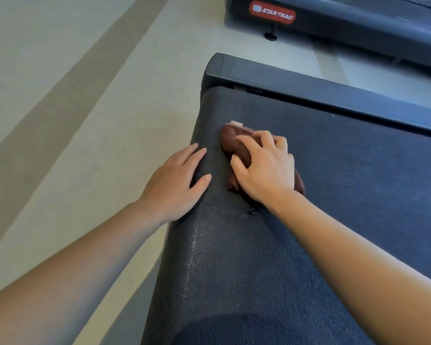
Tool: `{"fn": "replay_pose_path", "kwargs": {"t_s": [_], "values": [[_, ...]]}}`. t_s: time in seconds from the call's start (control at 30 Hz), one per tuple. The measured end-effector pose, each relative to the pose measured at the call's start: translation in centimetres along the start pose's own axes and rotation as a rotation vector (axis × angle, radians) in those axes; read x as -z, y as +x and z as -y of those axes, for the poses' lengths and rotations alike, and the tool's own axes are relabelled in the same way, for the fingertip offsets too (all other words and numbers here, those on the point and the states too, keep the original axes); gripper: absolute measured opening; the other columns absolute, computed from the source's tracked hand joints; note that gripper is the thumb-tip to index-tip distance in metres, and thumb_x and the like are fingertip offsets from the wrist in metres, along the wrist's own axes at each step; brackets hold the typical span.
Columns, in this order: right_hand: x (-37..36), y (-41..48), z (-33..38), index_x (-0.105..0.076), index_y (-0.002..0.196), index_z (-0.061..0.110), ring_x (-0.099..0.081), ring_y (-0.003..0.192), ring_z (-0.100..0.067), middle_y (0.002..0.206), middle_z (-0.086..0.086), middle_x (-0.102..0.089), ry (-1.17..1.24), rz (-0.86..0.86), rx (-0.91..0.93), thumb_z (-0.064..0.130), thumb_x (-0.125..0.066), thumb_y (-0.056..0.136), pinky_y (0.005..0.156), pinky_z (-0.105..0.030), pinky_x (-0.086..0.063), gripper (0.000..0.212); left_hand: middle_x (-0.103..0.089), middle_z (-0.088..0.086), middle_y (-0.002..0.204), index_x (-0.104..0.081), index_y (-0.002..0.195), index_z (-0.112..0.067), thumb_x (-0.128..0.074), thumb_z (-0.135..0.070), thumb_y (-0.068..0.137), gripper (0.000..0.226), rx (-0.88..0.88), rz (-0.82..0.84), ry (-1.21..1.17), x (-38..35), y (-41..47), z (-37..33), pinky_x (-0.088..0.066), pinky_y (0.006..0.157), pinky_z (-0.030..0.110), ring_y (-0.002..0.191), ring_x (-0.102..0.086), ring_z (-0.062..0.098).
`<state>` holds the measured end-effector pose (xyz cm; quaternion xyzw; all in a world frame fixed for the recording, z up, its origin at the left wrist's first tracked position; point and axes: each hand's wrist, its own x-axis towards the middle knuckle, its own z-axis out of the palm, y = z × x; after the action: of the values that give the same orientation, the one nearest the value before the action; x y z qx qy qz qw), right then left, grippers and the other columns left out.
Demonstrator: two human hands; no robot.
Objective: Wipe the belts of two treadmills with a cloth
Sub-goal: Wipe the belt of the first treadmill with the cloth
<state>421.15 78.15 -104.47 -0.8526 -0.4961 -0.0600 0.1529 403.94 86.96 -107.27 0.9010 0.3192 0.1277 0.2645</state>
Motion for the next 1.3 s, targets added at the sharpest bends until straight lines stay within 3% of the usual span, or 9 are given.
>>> {"fn": "replay_pose_path", "kwargs": {"t_s": [0.13, 0.27, 0.47, 0.67, 0.77, 0.87, 0.97, 1.07, 1.3], "values": [[-1.2, 4.6, 1.1, -0.051, 0.127, 0.036, -0.034, 0.12, -0.029, 0.134, 0.0, -0.044, -0.003, 0.008, -0.017, 0.05, -0.04, 0.086, 0.091, -0.046, -0.034, 0.044, -0.009, -0.013, 0.157, -0.012, 0.149, -0.03, -0.026, -0.048, 0.095, 0.06, 0.039, 0.046, -0.174, -0.8, -1.1, 1.3, -0.009, 0.113, 0.02, 0.142, -0.008, 0.002], [-3.4, 12.2, 2.7, -0.05, 0.13, 0.034, -0.032, 0.122, -0.03, 0.136, -0.003, -0.042, 0.008, 0.039, -0.065, 0.048, -0.039, 0.087, 0.094, -0.048, -0.032, 0.047, -0.003, -0.021, 0.156, -0.007, 0.148, -0.037, -0.02, -0.054, 0.095, 0.058, 0.011, 0.001, -0.137, -1.4, -0.9, 1.8, -0.009, 0.107, 0.015, 0.14, -0.004, -0.005], [-4.7, 15.5, 3.0, -0.05, 0.129, 0.031, -0.034, 0.12, -0.03, 0.134, -0.005, -0.044, -0.049, 0.034, -0.1, 0.05, -0.037, 0.085, 0.091, -0.049, -0.034, 0.049, -0.004, -0.024, 0.155, -0.007, 0.147, -0.042, -0.017, -0.059, 0.091, 0.059, 0.016, -0.008, -0.123, -1.3, -0.8, 1.9, -0.019, 0.103, 0.02, 0.138, -0.008, -0.004], [-2.6, 10.2, 3.3, -0.05, 0.128, 0.031, -0.033, 0.12, -0.031, 0.133, -0.005, -0.042, -0.057, 0.097, -0.108, 0.049, -0.038, 0.087, 0.089, -0.049, -0.036, 0.046, -0.014, -0.015, 0.156, -0.005, 0.147, -0.041, -0.016, -0.063, 0.089, 0.063, 0.087, 0.114, -0.02, -0.1, -0.9, 1.5, -0.034, 0.105, 0.04, 0.141, -0.019, 0.012], [-1.6, 4.5, 4.0, -0.05, 0.126, 0.033, -0.033, 0.121, -0.031, 0.135, -0.004, -0.043, -0.053, 0.081, -0.11, 0.049, -0.039, 0.087, 0.09, -0.048, -0.037, 0.044, -0.029, -0.012, 0.151, -0.018, 0.146, -0.039, -0.021, -0.061, 0.091, 0.06, 0.086, 0.171, -0.143, 1.0, -2.0, 2.8, -0.031, 0.106, 0.035, 0.137, -0.028, 0.012], [-0.5, -1.6, 5.5, -0.05, 0.127, 0.035, -0.032, 0.122, -0.029, 0.135, -0.001, -0.043, -0.026, 0.054, -0.104, 0.051, -0.04, 0.087, 0.09, -0.048, -0.037, 0.044, -0.037, -0.006, 0.148, -0.035, 0.142, -0.032, -0.021, -0.056, 0.093, 0.056, 0.081, 0.113, -0.134, 2.1, -3.2, 4.5, -0.028, 0.106, 0.032, 0.135, -0.032, 0.014], [1.0, -7.8, 7.3, -0.05, 0.127, 0.037, -0.03, 0.121, -0.024, 0.134, 0.002, -0.045, 0.013, 0.068, -0.102, 0.053, -0.04, 0.086, 0.091, -0.049, -0.037, 0.045, -0.039, -0.003, 0.146, -0.039, 0.14, -0.026, -0.025, -0.047, 0.098, 0.05, 0.116, 0.046, -0.132, 2.6, -3.8, 4.6, -0.028, 0.106, 0.033, 0.134, -0.035, 0.016], [2.3, -13.1, 7.7, -0.05, 0.127, 0.037, -0.031, 0.123, -0.022, 0.135, 0.005, -0.045, 0.01, 0.066, -0.111, 0.055, -0.039, 0.086, 0.094, -0.05, -0.038, 0.047, -0.043, -0.002, 0.144, -0.043, 0.137, -0.024, -0.026, -0.047, 0.098, 0.049, 0.144, 0.086, -0.108, 2.8, -4.5, 3.7, -0.031, 0.103, 0.033, 0.131, -0.039, 0.017], [2.4, -11.1, 7.0, -0.049, 0.128, 0.035, -0.028, 0.129, -0.029, 0.142, -0.001, -0.039, 0.062, 0.117, -0.146, 0.052, -0.041, 0.088, 0.1, -0.055, -0.033, 0.044, -0.053, 0.004, 0.133, -0.053, 0.127, -0.021, -0.028, -0.049, 0.096, 0.048, 0.278, 0.063, 0.152, 7.9, -8.8, 3.8, -0.038, 0.092, 0.037, 0.119, -0.049, 0.024]]}}
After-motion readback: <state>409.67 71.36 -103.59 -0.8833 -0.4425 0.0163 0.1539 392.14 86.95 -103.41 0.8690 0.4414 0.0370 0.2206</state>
